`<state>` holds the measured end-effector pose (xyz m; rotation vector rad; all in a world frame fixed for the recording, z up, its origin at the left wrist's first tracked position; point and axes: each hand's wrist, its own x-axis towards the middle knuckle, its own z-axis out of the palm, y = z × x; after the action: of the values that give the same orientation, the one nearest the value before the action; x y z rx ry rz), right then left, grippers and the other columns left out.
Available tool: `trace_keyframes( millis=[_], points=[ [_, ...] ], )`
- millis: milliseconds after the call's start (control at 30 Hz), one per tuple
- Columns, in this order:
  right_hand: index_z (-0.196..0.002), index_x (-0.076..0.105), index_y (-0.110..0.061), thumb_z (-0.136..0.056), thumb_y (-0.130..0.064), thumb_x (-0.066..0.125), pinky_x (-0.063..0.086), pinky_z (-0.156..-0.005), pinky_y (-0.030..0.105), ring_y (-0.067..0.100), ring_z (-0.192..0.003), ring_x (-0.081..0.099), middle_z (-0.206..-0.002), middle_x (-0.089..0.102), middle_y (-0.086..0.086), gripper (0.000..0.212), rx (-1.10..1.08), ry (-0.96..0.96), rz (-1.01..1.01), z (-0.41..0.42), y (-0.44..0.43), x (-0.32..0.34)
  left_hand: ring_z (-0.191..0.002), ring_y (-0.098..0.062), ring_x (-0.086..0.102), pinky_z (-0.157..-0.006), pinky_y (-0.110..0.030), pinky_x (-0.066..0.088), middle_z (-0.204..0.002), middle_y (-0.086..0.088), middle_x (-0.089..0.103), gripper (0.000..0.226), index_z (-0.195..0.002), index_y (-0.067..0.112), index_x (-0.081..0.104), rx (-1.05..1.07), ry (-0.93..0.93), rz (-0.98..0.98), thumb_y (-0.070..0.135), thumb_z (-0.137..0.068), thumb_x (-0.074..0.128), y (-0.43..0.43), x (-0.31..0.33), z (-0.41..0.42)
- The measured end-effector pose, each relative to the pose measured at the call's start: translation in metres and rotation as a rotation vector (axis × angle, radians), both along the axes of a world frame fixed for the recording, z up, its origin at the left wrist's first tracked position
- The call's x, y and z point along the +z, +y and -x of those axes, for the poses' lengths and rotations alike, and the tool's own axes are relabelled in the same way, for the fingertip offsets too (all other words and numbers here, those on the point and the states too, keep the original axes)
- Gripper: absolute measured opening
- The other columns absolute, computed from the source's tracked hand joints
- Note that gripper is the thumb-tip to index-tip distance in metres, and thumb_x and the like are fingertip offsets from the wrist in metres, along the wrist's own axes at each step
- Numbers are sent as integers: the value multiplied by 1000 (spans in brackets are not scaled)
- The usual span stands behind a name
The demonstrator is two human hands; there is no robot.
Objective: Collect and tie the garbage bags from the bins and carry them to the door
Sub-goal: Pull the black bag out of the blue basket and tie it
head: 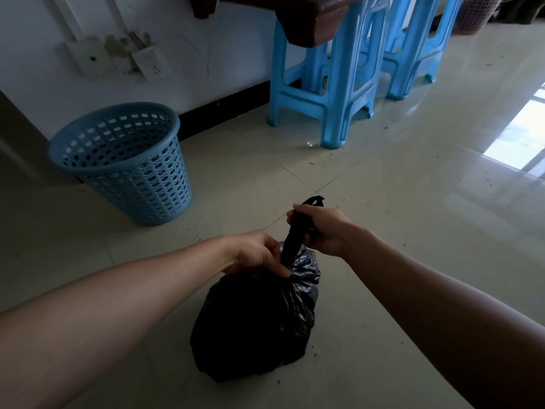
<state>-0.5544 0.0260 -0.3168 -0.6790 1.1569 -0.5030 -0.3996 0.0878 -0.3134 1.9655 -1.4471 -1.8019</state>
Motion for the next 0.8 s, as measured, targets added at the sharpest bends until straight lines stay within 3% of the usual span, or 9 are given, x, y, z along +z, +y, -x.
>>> trace_keyframes(
  millis=[200, 333, 433, 533, 633, 733, 800],
  points=[
    [-82, 68, -8, -93, -25, 62, 41, -40, 20, 14, -57, 54, -86, 66, 6, 21, 5, 36, 28, 0, 3, -4, -78, -17, 55, -66, -26, 39, -77, 3, 56, 25, -74, 18, 57, 8, -465, 384, 23, -74, 81, -2, -5, -20],
    [-87, 68, -5, -93, -24, 63, 41, -40, 19, 13, -54, 58, -84, 67, 7, 20, 15, 20, 58, -8, 9, -6, -81, -23, 57, -69, -26, 41, -84, -6, 60, 9, -87, 8, 65, -16, -600, 490, 13, -82, 70, -4, -5, -29],
    [-91, 68, -7, -93, -26, 62, 42, -46, 21, 12, -60, 61, -87, 68, 6, 20, 50, 32, 97, -14, 12, -5, -83, -29, 60, -66, -28, 43, -89, -11, 63, 10, -85, 8, 65, -16, -661, 512, 4, -78, 60, -5, -8, -32],
    [-87, 67, -9, -93, -26, 62, 41, -46, 21, 14, -69, 62, -88, 68, 6, 19, 49, 38, 118, -16, 13, -4, -79, -28, 61, -63, -29, 44, -83, -11, 64, 14, -79, 7, 67, 12, -655, 544, -1, -76, 56, -6, -9, -35],
    [-84, 67, -9, -93, -25, 63, 40, -45, 22, 16, -73, 62, -85, 68, 5, 19, -4, 42, 122, -12, 9, -3, -70, -24, 61, -58, -25, 42, -73, -9, 65, 9, -71, 6, 68, 153, -528, 517, 7, -78, 62, -9, -8, -38],
    [-84, 67, -8, -93, -25, 64, 40, -42, 21, 14, -64, 59, -82, 66, 6, 19, -85, 50, 111, -5, 2, -2, -49, -19, 44, -48, -23, 33, -56, -6, 46, 28, -54, 13, 50, 327, -286, 363, 13, -78, 64, -11, -6, -42],
    [-84, 67, -8, -93, -25, 64, 40, -42, 20, 13, -62, 58, -81, 65, 6, 19, -102, 40, 109, -4, -1, -2, -48, -18, 38, -47, -23, 29, -57, -5, 39, 27, -56, 14, 46, 364, -224, 342, 11, -79, 61, -11, -3, -43]
  ],
)
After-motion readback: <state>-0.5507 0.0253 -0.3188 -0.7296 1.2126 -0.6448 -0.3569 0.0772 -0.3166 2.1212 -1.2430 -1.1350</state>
